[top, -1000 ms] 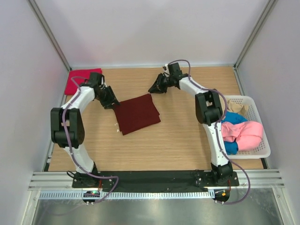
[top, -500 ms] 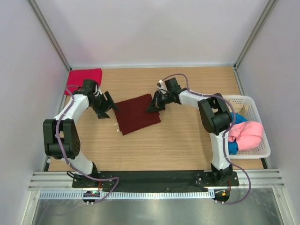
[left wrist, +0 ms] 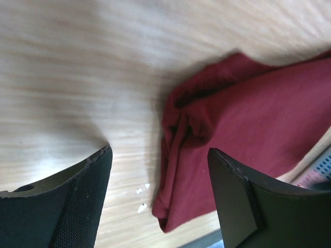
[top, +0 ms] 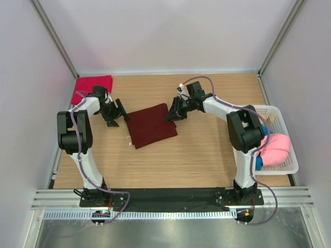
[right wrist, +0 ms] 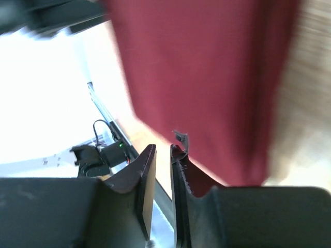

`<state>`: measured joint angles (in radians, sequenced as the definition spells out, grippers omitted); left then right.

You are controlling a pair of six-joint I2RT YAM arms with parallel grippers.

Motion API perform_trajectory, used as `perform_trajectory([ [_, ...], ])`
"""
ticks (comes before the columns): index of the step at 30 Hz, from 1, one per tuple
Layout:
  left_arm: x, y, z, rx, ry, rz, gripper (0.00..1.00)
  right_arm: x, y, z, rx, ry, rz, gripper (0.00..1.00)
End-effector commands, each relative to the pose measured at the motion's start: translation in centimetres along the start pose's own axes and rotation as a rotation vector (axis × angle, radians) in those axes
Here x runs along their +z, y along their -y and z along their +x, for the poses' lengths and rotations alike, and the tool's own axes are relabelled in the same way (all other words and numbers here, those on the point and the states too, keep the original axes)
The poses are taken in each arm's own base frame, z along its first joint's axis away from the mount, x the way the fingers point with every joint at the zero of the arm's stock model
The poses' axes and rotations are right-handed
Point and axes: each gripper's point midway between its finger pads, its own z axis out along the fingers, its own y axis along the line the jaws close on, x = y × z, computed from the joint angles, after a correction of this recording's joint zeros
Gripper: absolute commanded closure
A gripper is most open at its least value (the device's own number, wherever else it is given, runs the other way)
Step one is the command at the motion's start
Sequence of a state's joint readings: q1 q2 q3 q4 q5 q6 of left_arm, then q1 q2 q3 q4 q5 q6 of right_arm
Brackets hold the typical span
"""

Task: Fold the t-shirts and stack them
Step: Fold the tshirt, then neatly place the folded tshirt to the corner

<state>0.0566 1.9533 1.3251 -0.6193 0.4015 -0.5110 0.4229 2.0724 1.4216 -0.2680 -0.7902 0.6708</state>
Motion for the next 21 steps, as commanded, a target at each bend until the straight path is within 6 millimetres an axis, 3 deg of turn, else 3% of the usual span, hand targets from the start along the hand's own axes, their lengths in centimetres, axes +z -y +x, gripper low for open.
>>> perform_trajectory([
  [1,-0.3,1.1,-4.0,0.115,0.13,0.0,0.25,-6.3,-7.9,-1.7,-0.239,0.136,-0.062,0.75],
  [4,0.8,1.8,-3.6,0.133,0.11,0.018,0.27,-8.4,-8.5,-1.3,-0.324,0.18,-0.019,0.73],
  [8,2.2,1.2,-2.6,0.142,0.085,-0.01,0.32,-9.7,-9.1,-0.2,-0.377,0.191,-0.03,0.72],
  [9,2.8,1.8,-1.4,0.156,0.064,-0.015,0.36,-10.0,-9.5,0.0,-0.387,0.197,-0.04,0.72],
  [11,3.0,0.7,-0.9,0.134,0.058,-0.059,0.38,-10.7,-10.3,0.4,-0.41,0.219,-0.06,0.72],
  [15,3.4,-0.1,-0.1,0.131,0.036,-0.084,0.41,-11.3,-10.8,0.6,-0.419,0.228,-0.075,0.72],
  [21,4.0,0.1,-0.6,0.143,0.043,-0.127,0.46,-11.7,-10.9,1.4,-0.419,0.237,-0.087,0.72],
])
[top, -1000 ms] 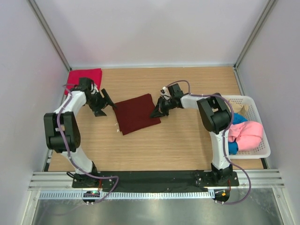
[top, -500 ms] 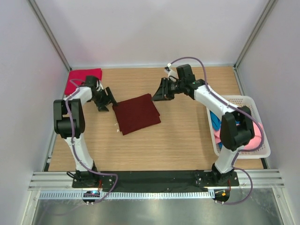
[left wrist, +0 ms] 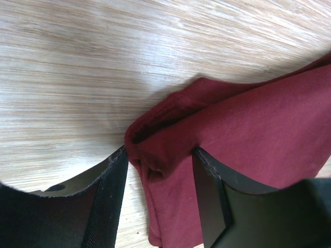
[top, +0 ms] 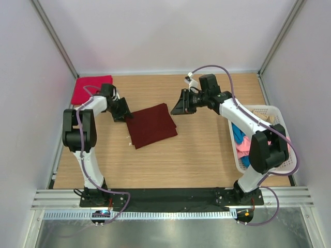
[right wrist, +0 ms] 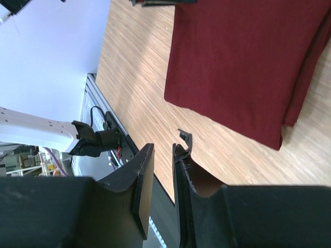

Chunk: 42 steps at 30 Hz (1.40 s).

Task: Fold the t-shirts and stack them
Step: Neatly place the folded tshirt to the corner

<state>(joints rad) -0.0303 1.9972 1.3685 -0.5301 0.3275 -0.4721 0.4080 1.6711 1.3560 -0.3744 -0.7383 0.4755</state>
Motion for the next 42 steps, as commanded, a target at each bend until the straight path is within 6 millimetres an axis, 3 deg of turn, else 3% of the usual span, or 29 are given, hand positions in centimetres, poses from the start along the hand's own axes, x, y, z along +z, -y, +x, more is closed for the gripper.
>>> perform_trajectory([
  [1,1.8,-2.2,1.0,0.0,-0.03,-0.115,0.46,-1.6,-1.8,-0.4,-0.062,0.055,-0.033,0.72],
  [5,2.0,-2.0,0.9,-0.01,-0.029,-0.115,0.51,-1.9,-1.7,0.1,-0.052,0.053,-0.032,0.73],
  [8,2.2,-1.7,1.1,-0.018,-0.024,-0.101,0.66,-2.1,-1.7,0.2,-0.049,0.058,-0.026,0.72],
  [11,2.1,-1.2,1.3,-0.044,-0.009,-0.074,0.97,-2.4,-1.7,0.4,-0.037,0.06,-0.007,0.73],
  [12,1.8,-1.0,1.3,-0.045,0.004,-0.072,1.0,-2.5,-1.6,0.5,-0.024,0.058,0.0,0.73],
  [16,-1.2,-1.3,0.2,0.018,0.135,-0.21,1.0,-3.1,-1.3,1.8,0.011,0.045,0.031,0.73],
  [17,-3.2,-2.0,-0.7,0.044,0.2,-0.313,1.0,-3.6,-1.8,2.0,0.005,0.054,0.031,0.73],
  [21,-6.9,-2.5,-2.7,0.115,0.289,-0.452,1.0,-4.6,-1.4,4.1,0.028,0.039,0.066,0.73],
  [27,-10.9,-1.7,-6.4,0.303,0.404,-0.559,1.0,-4.8,-0.6,7.0,0.093,-0.014,0.065,0.73],
  [34,-14.7,-1.3,-11.8,0.467,0.532,-0.716,1.0,-4.2,-0.1,7.4,0.096,-0.052,0.069,0.73],
  [42,-19.0,-0.6,-16.3,0.554,0.635,-0.879,1.0,-2.4,0.4,8.2,0.106,-0.115,0.07,0.74],
])
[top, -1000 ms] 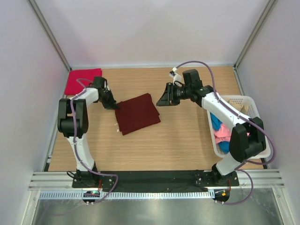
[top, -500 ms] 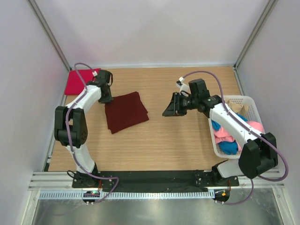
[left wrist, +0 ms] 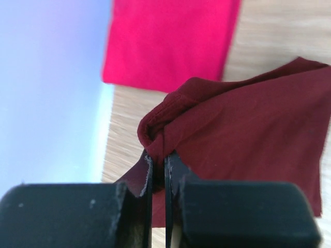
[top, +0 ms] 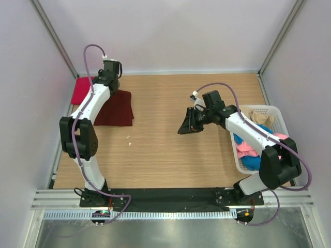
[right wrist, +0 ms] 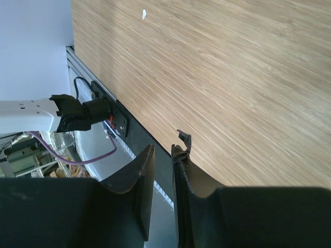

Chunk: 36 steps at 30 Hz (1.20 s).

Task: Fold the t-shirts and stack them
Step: Neatly place the folded tshirt to the corner

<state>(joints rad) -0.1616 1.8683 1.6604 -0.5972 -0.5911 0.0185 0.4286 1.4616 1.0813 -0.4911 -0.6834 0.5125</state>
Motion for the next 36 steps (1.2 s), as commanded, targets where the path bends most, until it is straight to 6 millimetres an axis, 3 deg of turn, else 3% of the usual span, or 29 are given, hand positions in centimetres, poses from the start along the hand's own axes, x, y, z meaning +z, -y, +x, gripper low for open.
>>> perform_trajectory([
  [1,-0.9,-3.6,-3.9,0.036,0.101,-0.142,1.0,0.3,-1.5,-0.4,-0.048,-0.011,-0.038,0.74],
  [11,-3.1,-7.3,-7.7,0.082,0.227,-0.25,1.0,1.1,-1.0,-0.3,-0.043,-0.041,-0.032,0.75],
  [19,-4.0,-9.3,-9.4,0.095,0.275,-0.278,1.0,1.4,-0.7,-0.3,-0.044,-0.045,-0.022,0.75],
  [36,-4.4,-10.2,-12.0,0.104,0.336,-0.309,1.0,1.6,-0.6,-0.4,-0.034,-0.04,-0.017,0.75],
])
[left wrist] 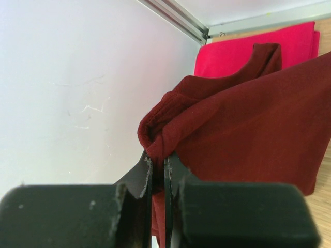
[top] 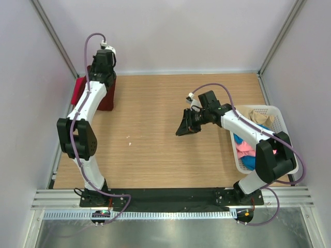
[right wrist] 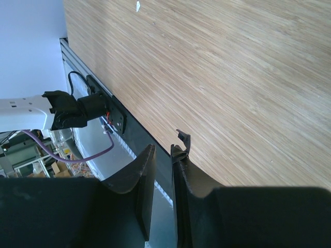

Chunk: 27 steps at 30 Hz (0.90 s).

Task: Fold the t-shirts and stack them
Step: Neatly place the folded tshirt to the corner

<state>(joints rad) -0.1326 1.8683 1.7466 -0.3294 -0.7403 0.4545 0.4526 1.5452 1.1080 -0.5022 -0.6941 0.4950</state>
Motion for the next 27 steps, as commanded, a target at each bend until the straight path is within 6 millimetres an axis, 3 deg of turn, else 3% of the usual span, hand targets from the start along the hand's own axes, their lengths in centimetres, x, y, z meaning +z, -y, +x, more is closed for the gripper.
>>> perform_trajectory([
  [1,-1.6,-4.8,-4.0,-0.106,0.114,-0.096,1.0,-0.3,-1.3,-1.0,-0.044,0.026,-0.027,0.75],
  [9,-1.1,-5.6,-4.9,-0.126,0.135,-0.106,1.0,0.0,-1.3,-1.1,-0.038,0.027,-0.04,0.75],
  [20,0.2,-4.0,-5.5,-0.132,0.139,-0.075,1.0,0.1,-1.1,-0.9,-0.035,0.016,-0.042,0.75],
  [27,2.0,-3.0,-4.8,-0.14,0.119,-0.078,1.0,0.4,-0.8,-0.7,-0.031,0.002,-0.038,0.76],
])
